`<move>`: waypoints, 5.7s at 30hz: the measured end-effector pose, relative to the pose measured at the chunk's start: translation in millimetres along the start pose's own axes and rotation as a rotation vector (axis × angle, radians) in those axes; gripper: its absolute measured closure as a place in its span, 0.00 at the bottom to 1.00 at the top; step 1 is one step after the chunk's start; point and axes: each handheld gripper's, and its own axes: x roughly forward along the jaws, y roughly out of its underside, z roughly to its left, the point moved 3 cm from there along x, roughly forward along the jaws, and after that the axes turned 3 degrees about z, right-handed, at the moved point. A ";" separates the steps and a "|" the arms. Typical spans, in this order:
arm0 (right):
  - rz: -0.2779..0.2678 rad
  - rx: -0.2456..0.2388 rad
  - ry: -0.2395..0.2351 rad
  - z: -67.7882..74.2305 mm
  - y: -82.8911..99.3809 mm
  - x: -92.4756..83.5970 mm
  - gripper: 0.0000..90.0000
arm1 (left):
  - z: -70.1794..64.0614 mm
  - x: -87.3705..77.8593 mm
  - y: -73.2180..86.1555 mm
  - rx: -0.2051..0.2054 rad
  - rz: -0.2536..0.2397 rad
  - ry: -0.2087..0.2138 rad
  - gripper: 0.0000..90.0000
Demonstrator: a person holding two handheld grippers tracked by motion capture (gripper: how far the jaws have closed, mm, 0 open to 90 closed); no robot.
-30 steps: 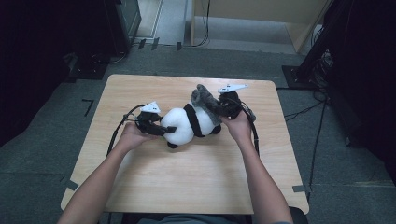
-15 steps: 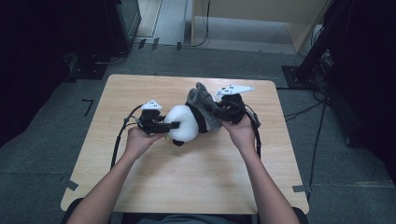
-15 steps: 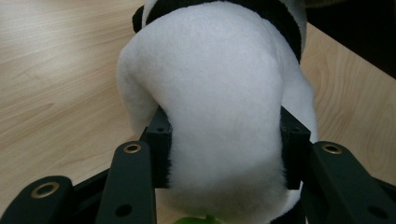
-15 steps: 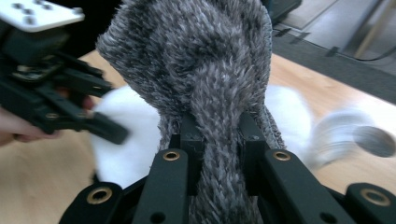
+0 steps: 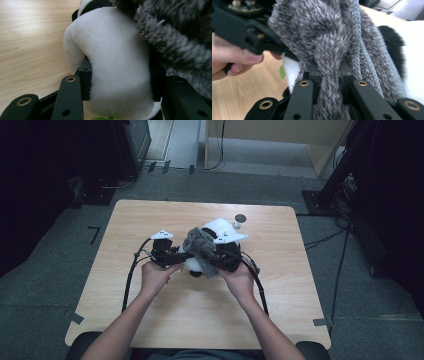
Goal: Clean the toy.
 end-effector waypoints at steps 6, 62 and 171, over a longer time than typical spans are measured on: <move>-0.008 -0.045 -0.025 19.3 14.1 7.6 0.89 | -0.4 -0.3 0.9 -0.031 -0.014 -0.004 0.59; 0.018 0.171 0.088 -45.7 53.4 -7.5 0.90 | 8.6 -25.8 -4.1 -0.123 -0.111 0.009 0.59; 0.029 0.174 0.203 -98.7 58.1 -47.6 0.89 | 64.9 -60.3 -9.4 -0.132 -0.186 -0.145 0.59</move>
